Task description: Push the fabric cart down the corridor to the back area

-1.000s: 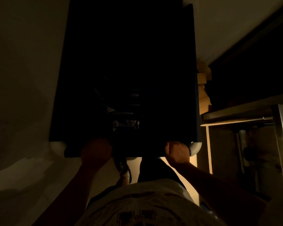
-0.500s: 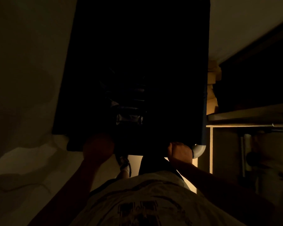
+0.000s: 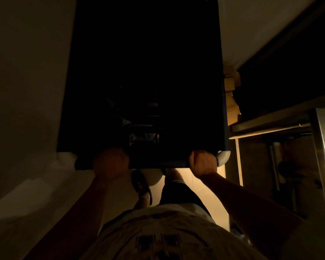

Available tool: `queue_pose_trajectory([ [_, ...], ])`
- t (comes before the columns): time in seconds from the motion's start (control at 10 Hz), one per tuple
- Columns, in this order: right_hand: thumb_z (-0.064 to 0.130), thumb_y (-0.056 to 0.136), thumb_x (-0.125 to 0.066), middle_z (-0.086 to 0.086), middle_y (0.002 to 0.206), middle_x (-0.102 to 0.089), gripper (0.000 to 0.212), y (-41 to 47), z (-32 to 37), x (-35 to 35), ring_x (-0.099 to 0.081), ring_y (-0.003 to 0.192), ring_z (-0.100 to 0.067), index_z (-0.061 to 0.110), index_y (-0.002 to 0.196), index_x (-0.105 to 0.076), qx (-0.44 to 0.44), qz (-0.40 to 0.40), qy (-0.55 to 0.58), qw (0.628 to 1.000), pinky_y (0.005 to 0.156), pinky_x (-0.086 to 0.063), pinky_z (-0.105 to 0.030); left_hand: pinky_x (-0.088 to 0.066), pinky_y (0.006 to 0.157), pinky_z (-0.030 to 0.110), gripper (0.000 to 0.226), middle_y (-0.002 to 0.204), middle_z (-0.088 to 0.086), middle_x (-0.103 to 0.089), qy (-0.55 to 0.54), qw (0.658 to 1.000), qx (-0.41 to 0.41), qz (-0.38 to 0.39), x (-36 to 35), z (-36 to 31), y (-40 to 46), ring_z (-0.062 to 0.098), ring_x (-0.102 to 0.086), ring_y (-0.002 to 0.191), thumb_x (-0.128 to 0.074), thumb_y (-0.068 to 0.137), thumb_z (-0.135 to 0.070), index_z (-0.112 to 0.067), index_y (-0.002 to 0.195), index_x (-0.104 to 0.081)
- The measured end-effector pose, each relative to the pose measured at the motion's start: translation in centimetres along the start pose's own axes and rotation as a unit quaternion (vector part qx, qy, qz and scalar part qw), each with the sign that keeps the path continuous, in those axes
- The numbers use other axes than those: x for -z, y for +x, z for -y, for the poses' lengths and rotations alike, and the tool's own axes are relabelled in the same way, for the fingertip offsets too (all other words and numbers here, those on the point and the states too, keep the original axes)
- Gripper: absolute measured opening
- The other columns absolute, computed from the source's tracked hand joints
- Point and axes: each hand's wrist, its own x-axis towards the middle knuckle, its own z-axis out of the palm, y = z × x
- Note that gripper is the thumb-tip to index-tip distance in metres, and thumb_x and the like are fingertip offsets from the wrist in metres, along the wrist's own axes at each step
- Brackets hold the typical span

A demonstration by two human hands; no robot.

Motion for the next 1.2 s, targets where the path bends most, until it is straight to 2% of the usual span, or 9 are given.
queue_pose_trajectory([
  [0.2, 0.042, 0.104, -0.023, -0.012, 0.089, -0.072, 0.055, 0.1, 0.1, 0.6, -0.069, 0.083, -0.032, 0.014, 0.098, -0.069, 0.013, 0.011, -0.003, 1.0, 0.08, -0.058, -0.041, -0.036, 0.051, 0.028, 0.038, 0.059, 0.011, -0.057, -0.022, 1.0, 0.005, 0.004, 0.0, -0.1, -0.2, 0.03, -0.052, 0.05, -0.04, 0.088, -0.031, -0.011, 0.061, -0.057],
  [0.3, 0.036, 0.108, -0.033, -0.013, 0.093, -0.072, 0.043, 0.1, 0.0, 0.2, -0.069, 0.086, -0.032, 0.013, 0.102, -0.07, 0.012, 0.0, -0.002, 1.0, 0.083, -0.058, -0.041, -0.031, 0.05, 0.026, 0.041, 0.052, 0.01, -0.052, -0.008, 1.0, 0.0, -0.016, 0.1, -0.1, -0.1, 0.028, -0.048, 0.043, -0.039, 0.088, -0.031, -0.012, 0.055, -0.054],
  [0.5, 0.035, 0.108, -0.033, -0.012, 0.086, -0.071, 0.044, -0.3, -0.4, -0.1, -0.069, 0.08, -0.032, 0.013, 0.098, -0.07, 0.024, -0.023, -0.015, 0.999, 0.077, -0.059, -0.039, -0.036, 0.05, 0.03, 0.044, 0.052, 0.01, -0.052, 0.028, 0.999, 0.011, 0.018, -0.2, 0.1, -0.3, 0.029, -0.051, 0.045, -0.037, 0.092, -0.034, -0.014, 0.057, -0.053],
  [0.6, 0.037, 0.109, -0.031, -0.013, 0.09, -0.072, 0.045, -0.4, -0.3, 0.4, -0.071, 0.083, -0.033, 0.013, 0.101, -0.069, 0.031, -0.015, -0.017, 0.999, 0.078, -0.059, -0.04, -0.034, 0.053, 0.03, 0.045, 0.058, 0.014, -0.057, 0.025, 0.999, 0.007, 0.037, 0.0, -0.1, -0.3, 0.034, -0.056, 0.052, -0.035, 0.093, -0.037, -0.01, 0.064, -0.057],
  [0.7, 0.038, 0.109, -0.033, -0.013, 0.107, -0.073, 0.043, -0.5, -0.6, 1.1, -0.069, 0.101, -0.036, 0.013, 0.114, -0.068, 0.05, -0.011, -0.012, 0.999, 0.09, -0.054, -0.042, -0.048, 0.065, 0.041, 0.043, 0.078, 0.021, -0.065, 0.025, 0.998, 0.02, 0.055, 0.4, -0.5, 0.1, 0.041, -0.065, 0.072, -0.038, 0.096, -0.036, -0.005, 0.081, -0.065],
  [0.8, 0.038, 0.109, -0.036, -0.009, 0.121, -0.067, 0.04, -1.8, -1.7, 2.3, -0.061, 0.116, -0.032, 0.014, 0.123, -0.064, 0.059, -0.033, 0.032, 0.997, 0.103, -0.045, -0.046, -0.048, 0.088, 0.054, 0.039, 0.108, 0.022, -0.064, 0.016, 0.997, 0.057, 0.059, 2.2, -1.1, 0.1, 0.043, -0.061, 0.103, -0.043, 0.098, -0.039, -0.007, 0.112, -0.062],
  [0.9, 0.039, 0.107, -0.04, -0.007, 0.129, -0.061, 0.038, -3.1, -3.4, 3.9, -0.056, 0.122, -0.03, 0.017, 0.132, -0.06, 0.075, -0.066, 0.055, 0.994, 0.105, -0.042, -0.046, -0.045, 0.093, 0.058, 0.048, 0.118, 0.02, -0.06, 0.016, 0.999, 0.044, 0.009, 5.1, -2.2, 0.1, 0.044, -0.056, 0.111, -0.042, 0.094, -0.044, -0.011, 0.126, -0.055],
  [1.0, 0.041, 0.106, -0.042, -0.006, 0.134, -0.057, 0.04, -4.3, -4.3, 6.6, -0.053, 0.125, -0.029, 0.02, 0.138, -0.055, 0.077, -0.097, 0.077, 0.989, 0.107, -0.04, -0.045, -0.047, 0.091, 0.058, 0.048, 0.12, 0.02, -0.059, 0.012, 0.999, 0.017, -0.036, 9.2, -4.2, -0.1, 0.044, -0.056, 0.11, -0.045, 0.092, -0.043, -0.013, 0.129, -0.053],
  [1.2, 0.047, 0.105, -0.042, -0.004, 0.15, -0.049, 0.051, -6.0, -4.9, 13.6, -0.047, 0.138, -0.027, 0.023, 0.15, -0.045, 0.137, -0.208, 0.105, 0.963, 0.112, -0.036, -0.045, -0.045, 0.1, 0.059, 0.059, 0.136, 0.021, -0.055, -0.006, 0.987, -0.054, -0.152, 18.4, -7.8, -1.3, 0.044, -0.051, 0.125, -0.043, 0.092, -0.044, -0.013, 0.143, -0.045],
])
